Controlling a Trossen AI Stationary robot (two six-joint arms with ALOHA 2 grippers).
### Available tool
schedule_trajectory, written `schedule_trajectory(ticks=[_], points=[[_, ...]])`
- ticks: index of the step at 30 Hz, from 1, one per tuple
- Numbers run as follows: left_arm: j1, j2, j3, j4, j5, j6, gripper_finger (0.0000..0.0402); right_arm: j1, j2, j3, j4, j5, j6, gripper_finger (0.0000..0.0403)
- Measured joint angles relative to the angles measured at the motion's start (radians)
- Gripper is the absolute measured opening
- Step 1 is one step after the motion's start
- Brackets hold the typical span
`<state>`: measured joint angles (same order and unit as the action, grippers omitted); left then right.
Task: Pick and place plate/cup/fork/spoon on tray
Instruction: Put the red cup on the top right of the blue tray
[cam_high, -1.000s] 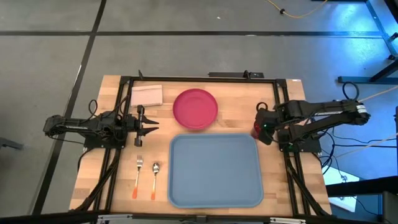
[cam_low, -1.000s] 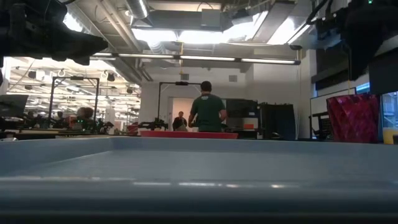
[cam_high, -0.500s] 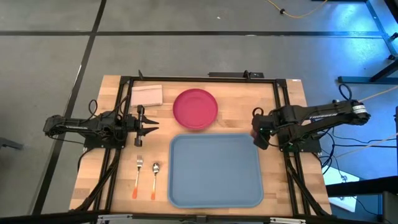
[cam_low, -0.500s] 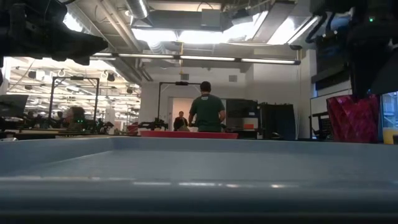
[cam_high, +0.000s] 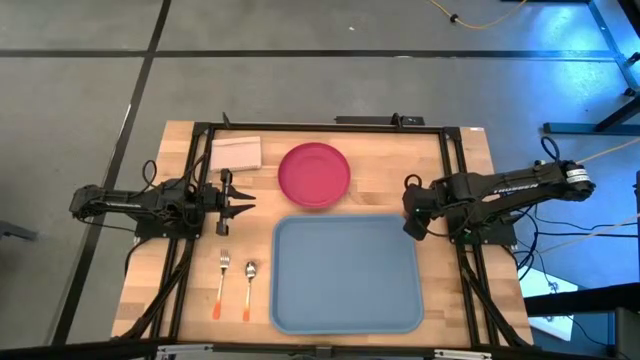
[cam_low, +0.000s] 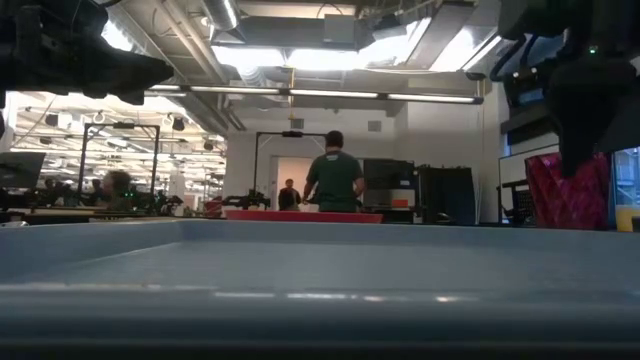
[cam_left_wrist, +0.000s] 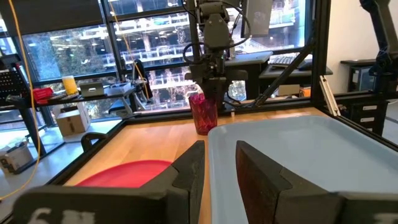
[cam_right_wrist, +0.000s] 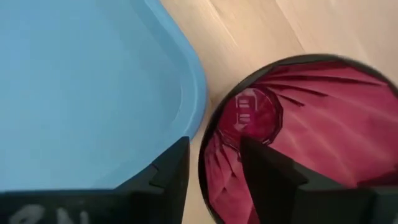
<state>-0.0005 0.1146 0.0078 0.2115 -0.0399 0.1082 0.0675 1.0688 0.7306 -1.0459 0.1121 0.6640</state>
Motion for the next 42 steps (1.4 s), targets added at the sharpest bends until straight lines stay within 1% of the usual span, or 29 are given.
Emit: schedule_trajectory(ticks=[3, 5, 11, 12, 19, 23, 26, 29, 36, 42], points=[[0.0, 0.0, 0.0, 0.0, 0.0, 0.0, 0.0084, 0.0, 0.001, -0.002, 0.003, 0.033, 0.013, 0.0127], [0.0, 0.0, 0.0, 0.0, 0.0, 0.0, 0.0084, 0.0, 0.001, 0.003, 0.0, 0.053, 0.012, 0.0108], [0.0, 0.0, 0.0, 0.0, 0.0, 0.0, 0.0084, 0.0, 0.001, 0.06, 0.001, 0.111, -0.069, 0.002], [0.0, 0.0, 0.0, 0.0, 0.0, 0.0, 0.0084, 0.0, 0.001, 0.074, 0.003, 0.118, -0.084, 0.0014], [0.0, 0.0, 0.0, 0.0, 0.0, 0.0, 0.0084, 0.003, 0.001, 0.189, -0.014, 0.108, -0.122, 0.001], [0.0, 0.0, 0.0, 0.0, 0.0, 0.0, 0.0084, 0.021, 0.001, 0.239, -0.005, 0.03, -0.12, 0.001], [0.0, 0.0, 0.0, 0.0, 0.0, 0.0, 0.0084, 0.054, 0.001, 0.239, 0.047, -0.033, -0.092, 0.001], [0.0, 0.0, 0.0, 0.0, 0.0, 0.0, 0.0084, 0.099, 0.014, 0.23, 0.088, -0.061, -0.042, 0.001], [0.0, 0.0, 0.0, 0.0, 0.0, 0.0, 0.0084, 0.206, 0.098, 0.23, 0.087, -0.051, 0.042, 0.001], [0.0, 0.0, 0.0, 0.0, 0.0, 0.0, 0.0084, 0.278, 0.181, 0.229, 0.086, 0.039, 0.066, 0.0014]])
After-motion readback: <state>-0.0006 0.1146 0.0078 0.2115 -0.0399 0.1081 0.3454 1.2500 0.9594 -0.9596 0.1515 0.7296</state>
